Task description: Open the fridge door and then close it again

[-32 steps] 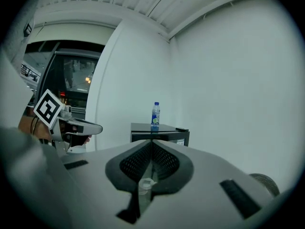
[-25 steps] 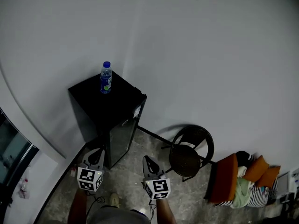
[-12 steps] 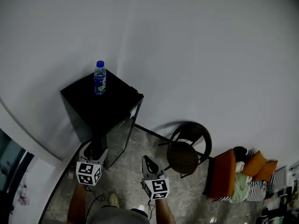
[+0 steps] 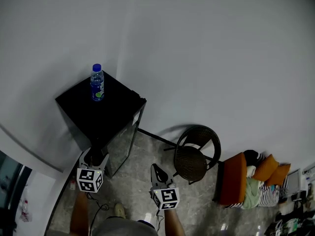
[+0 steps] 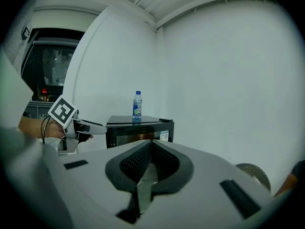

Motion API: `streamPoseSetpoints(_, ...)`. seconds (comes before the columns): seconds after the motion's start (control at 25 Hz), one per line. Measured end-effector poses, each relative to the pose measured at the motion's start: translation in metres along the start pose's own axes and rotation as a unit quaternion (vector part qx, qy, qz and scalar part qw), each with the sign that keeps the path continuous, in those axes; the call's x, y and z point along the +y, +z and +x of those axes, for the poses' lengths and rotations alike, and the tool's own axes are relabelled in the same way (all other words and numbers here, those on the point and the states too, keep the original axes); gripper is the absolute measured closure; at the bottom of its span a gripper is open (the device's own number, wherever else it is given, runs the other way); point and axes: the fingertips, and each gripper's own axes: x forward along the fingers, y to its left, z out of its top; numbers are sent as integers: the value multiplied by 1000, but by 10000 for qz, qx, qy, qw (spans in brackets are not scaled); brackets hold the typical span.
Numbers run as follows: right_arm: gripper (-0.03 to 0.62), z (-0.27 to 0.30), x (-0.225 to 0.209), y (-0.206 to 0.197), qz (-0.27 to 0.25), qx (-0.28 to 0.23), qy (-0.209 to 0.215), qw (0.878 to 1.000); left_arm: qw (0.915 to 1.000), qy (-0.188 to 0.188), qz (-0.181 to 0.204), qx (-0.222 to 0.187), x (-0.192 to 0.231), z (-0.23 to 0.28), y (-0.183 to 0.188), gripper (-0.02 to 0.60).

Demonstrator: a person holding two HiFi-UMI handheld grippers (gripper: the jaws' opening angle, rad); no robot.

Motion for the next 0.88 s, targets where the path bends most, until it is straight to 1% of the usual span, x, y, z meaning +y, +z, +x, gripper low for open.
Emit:
streamPoseSetpoints(0.2,569,11,-5,-1,6,12,-15,10000,10000,13,-14,76,5,11,-4,278)
streamPoseSetpoints(0.44,569,22,0,1,-17,26,53,10000,9999,72,-14,100,14,16,-3,278)
streamPoseSetpoints(0.72,569,29,6,0,5,70,74,9999,9999,13,37,123,16,21,-5,281)
streamPoseSetpoints(0.76,569,30,6,0,2,70,75,9999,9999,38,53,118,17,22,-5,289)
streamPoseSetpoints(0.88,569,28,5,0,-2,70,71,9999,9998,174,89,98,19,22,-5,349)
